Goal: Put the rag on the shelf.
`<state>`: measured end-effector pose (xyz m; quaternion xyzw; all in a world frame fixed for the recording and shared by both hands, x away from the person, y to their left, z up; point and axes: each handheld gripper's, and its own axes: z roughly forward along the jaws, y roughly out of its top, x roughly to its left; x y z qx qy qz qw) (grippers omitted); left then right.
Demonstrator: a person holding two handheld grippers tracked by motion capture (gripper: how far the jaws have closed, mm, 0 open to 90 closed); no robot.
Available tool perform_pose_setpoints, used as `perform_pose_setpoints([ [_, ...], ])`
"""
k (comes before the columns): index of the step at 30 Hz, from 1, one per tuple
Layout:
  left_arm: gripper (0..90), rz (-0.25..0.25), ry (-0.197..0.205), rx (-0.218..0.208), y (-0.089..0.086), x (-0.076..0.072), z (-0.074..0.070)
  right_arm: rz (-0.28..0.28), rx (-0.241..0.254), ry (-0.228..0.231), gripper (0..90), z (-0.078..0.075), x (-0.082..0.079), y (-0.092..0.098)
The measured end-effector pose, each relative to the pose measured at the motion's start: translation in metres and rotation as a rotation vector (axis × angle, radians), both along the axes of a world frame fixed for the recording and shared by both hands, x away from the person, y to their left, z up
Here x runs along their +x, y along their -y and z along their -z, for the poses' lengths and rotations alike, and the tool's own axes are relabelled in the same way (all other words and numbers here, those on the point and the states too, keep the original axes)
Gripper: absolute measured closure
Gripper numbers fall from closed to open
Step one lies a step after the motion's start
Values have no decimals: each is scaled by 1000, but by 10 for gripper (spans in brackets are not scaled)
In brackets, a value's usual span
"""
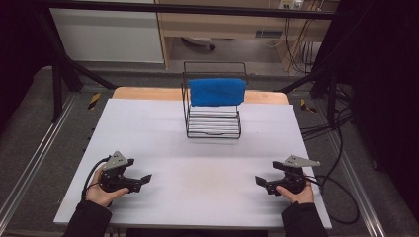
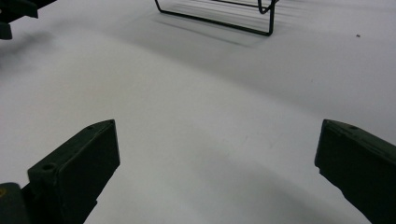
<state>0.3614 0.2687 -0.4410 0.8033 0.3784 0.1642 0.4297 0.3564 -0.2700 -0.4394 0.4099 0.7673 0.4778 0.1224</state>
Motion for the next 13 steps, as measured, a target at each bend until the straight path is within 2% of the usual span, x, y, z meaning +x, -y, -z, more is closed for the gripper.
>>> perform_pose_setpoints([
  [4,63,5,-6,5,-2,-3,4,-10,-13,-13,8,5,-5,4],
  [13,63,1,-13,6,-4,-4,7,-21,-32,-31,8,9,-5,3],
])
